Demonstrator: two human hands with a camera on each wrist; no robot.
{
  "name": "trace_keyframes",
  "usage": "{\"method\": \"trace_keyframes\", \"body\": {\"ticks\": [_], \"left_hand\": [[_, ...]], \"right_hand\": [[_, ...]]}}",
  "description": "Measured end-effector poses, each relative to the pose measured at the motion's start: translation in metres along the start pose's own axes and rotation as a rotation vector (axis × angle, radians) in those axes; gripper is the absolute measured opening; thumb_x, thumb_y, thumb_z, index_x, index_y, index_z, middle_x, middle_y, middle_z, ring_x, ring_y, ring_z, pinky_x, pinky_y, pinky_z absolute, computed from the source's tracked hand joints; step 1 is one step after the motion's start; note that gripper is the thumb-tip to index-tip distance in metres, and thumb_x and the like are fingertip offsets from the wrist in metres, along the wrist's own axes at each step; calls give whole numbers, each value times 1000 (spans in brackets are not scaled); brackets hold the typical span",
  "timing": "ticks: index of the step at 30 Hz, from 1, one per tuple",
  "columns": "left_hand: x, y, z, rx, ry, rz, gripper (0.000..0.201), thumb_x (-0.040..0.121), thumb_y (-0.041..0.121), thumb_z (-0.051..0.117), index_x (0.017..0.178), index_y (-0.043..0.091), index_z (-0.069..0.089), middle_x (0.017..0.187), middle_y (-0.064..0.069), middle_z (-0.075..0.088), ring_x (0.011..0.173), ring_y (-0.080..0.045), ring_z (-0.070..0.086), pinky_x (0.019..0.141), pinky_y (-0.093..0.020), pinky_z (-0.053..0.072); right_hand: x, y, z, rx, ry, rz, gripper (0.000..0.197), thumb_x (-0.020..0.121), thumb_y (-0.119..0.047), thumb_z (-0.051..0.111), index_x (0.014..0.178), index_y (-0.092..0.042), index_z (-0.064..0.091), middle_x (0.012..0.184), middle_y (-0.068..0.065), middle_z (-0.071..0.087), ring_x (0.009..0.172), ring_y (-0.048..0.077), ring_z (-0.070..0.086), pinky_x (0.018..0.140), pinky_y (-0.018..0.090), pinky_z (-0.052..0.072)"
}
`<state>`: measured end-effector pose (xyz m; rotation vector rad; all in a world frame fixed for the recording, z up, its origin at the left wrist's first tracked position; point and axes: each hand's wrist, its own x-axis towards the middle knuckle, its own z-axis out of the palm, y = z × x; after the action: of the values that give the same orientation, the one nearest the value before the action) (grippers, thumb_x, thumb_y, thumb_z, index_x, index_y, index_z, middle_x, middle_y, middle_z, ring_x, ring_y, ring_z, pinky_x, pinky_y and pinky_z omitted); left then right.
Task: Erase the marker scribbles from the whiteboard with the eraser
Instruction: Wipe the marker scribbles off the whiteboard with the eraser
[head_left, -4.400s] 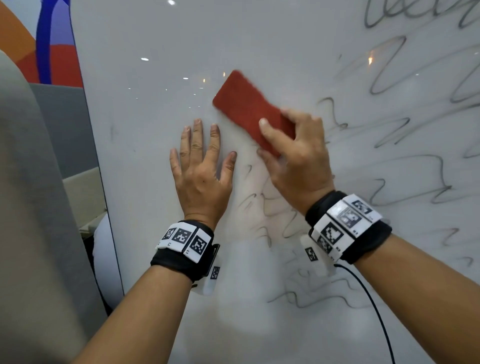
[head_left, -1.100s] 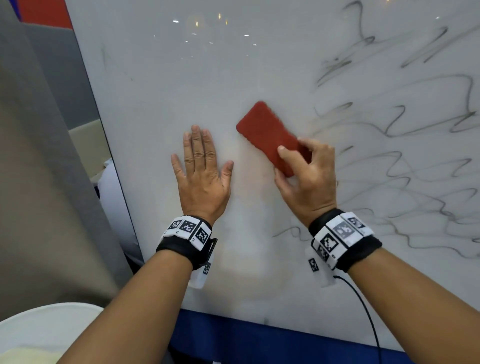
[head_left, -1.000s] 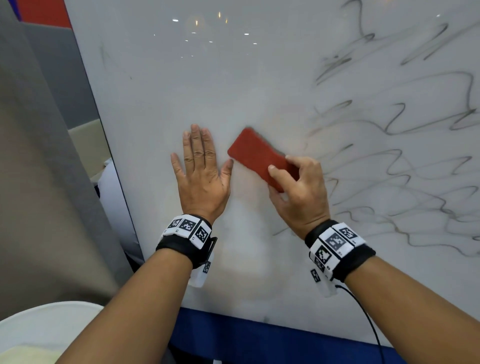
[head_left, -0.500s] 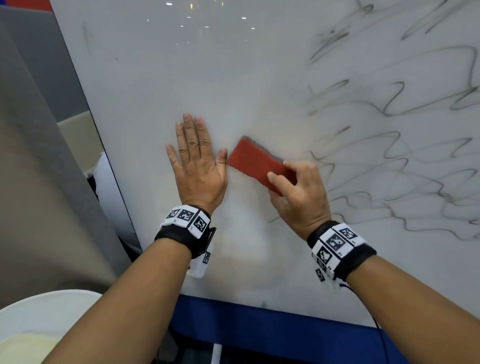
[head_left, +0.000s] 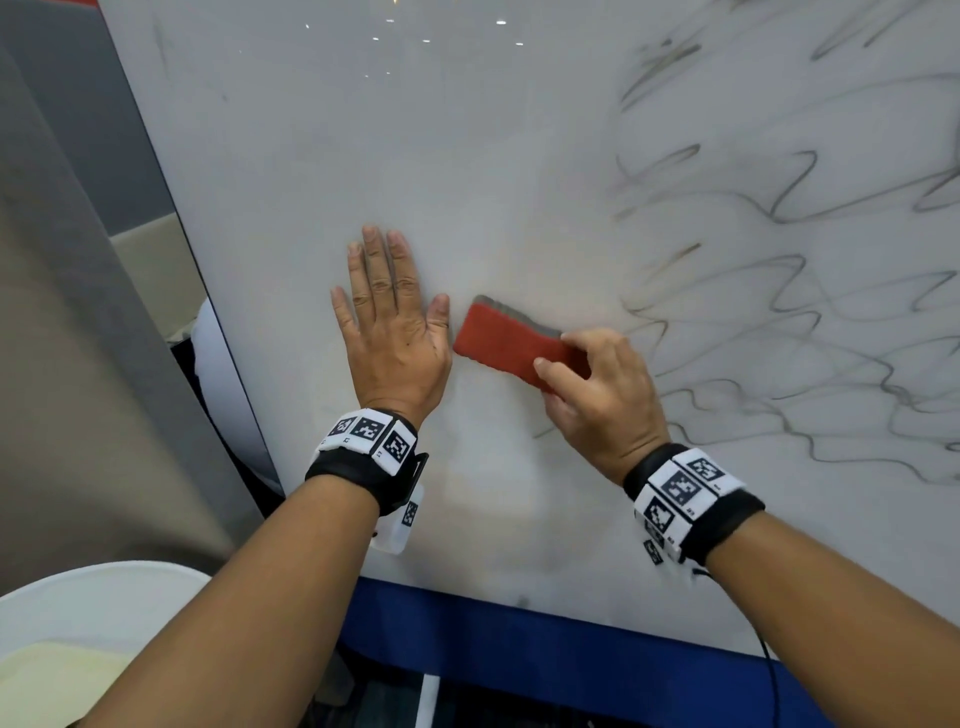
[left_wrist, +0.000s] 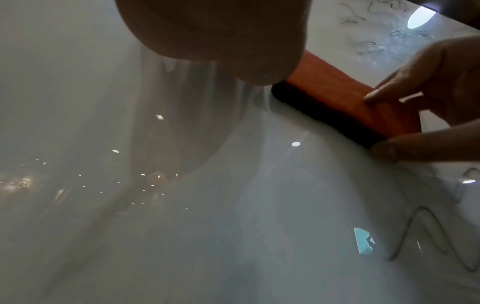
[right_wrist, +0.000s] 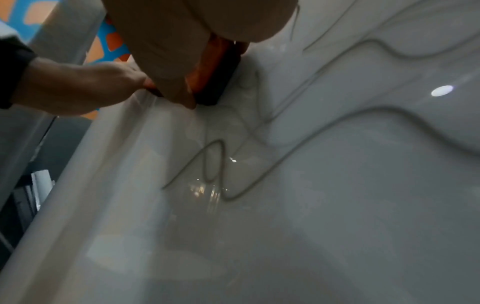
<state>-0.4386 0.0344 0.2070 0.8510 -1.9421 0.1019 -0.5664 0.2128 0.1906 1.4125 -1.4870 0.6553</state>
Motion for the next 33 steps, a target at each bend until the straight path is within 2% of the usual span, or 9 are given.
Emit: {"method": "trace_keyframes", "body": {"ticks": [3,7,11,14,16,20,22,27,33], "left_hand": [[-2,2,-1,-11,-5,-13,64,105,41,29,157,10,10,165,-12,9,152,-28,8,121,-53,13],[-5,6,0,-31,-10,-44,63,105,41,28,158,12,9,165,-11,8,152,-27,6,121,-54,14],[-9,11,-4,-66,-13,-83,62,105,43,29,158,15,12,165,-10,11,152,-28,10,119,-54,19],[-10,14,-10,-92,5,-101,61,103,42,37,156,17,22,162,-12,21,148,-31,21,114,-53,30],[-10,15,-16,-149,8,-135,59,101,41,45,154,18,30,155,-13,32,138,-33,33,107,-51,39],[-18,28,-33,-403,-8,-206,49,96,46,50,138,21,48,126,-5,45,101,-24,56,77,-46,55],[-25,44,-42,-482,-60,-223,46,95,52,52,131,23,51,120,2,47,85,-18,60,69,-41,56],[-27,77,-53,-550,-149,-363,49,87,67,56,114,26,50,109,8,46,80,-12,56,73,-35,51],[-13,101,-50,-627,-130,-549,53,80,56,71,106,20,43,108,4,42,73,-13,53,70,-31,48]], "right_hand": [[20,16,-17,4,103,55,18,80,-9,74,97,-10,73,105,19,58,92,35,54,73,44,50],[13,11,-14,14,149,136,28,79,-11,75,106,-13,66,114,14,46,96,36,50,78,44,49],[-16,-1,-1,17,29,76,30,80,-10,75,105,-16,61,108,15,51,93,35,51,72,44,49],[-12,-2,-5,21,-45,97,23,73,-7,78,94,-11,68,99,18,59,90,34,50,66,42,48],[-6,-3,-10,27,-53,114,27,70,-6,78,95,-10,69,100,17,58,90,33,51,69,41,48],[6,-3,-17,49,-89,171,66,69,-10,76,133,-12,58,107,15,55,93,31,47,79,44,47],[10,-5,-17,20,-103,167,73,69,-10,77,139,-11,55,111,13,50,95,30,45,79,44,48],[8,-12,-16,-30,-112,189,72,70,-11,79,138,-8,55,118,10,41,101,30,43,81,47,49],[4,-18,-20,13,-155,241,72,73,-13,80,139,-6,51,121,11,42,104,31,44,88,47,48]]}}
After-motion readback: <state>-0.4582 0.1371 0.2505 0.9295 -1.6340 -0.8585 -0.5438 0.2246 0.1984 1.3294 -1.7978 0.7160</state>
